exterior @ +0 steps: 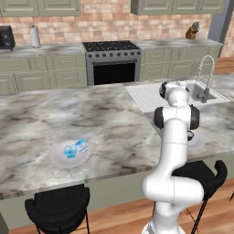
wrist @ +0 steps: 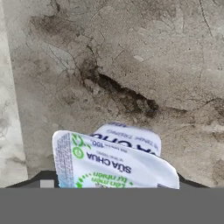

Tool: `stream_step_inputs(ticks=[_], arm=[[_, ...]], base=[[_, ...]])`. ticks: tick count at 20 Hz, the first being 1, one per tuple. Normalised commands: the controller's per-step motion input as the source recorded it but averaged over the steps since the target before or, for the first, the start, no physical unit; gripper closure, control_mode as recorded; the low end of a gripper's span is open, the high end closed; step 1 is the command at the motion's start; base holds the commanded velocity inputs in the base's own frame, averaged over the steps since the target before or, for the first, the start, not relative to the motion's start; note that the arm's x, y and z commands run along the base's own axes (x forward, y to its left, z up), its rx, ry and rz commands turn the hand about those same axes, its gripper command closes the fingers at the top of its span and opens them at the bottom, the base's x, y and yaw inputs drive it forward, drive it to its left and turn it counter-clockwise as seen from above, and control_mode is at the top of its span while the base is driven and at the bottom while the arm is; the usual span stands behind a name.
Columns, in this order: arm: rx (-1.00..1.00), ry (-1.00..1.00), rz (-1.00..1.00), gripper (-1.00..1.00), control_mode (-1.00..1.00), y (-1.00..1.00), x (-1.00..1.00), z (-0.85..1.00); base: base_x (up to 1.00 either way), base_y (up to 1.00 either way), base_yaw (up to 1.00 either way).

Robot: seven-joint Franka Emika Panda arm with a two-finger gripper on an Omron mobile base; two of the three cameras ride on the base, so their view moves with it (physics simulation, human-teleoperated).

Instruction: Place two yogurt containers on each plate.

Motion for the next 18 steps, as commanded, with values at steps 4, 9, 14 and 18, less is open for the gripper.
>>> stream_step_inputs(ticks=[4,9,14,18], arm=[[0.07,-0.02,-0.04,1.0,-1.0,0.0,-0.63,0.54],[0.0,-0.01,-0.03,1.0,-1.0,0.0,-0.46,0.68],[0.0,0.0,-0.07,1.0,-1.0,0.0,-0.87,0.06],[0.0,0.0,-0.01,1.0,-1.0,0.18,-0.09,-0.12]], base=[[0.0,0.0,0.0],[0.0,0.0,0.0],[0.0,0.0,0.0],[0.0,0.0,0.0]])
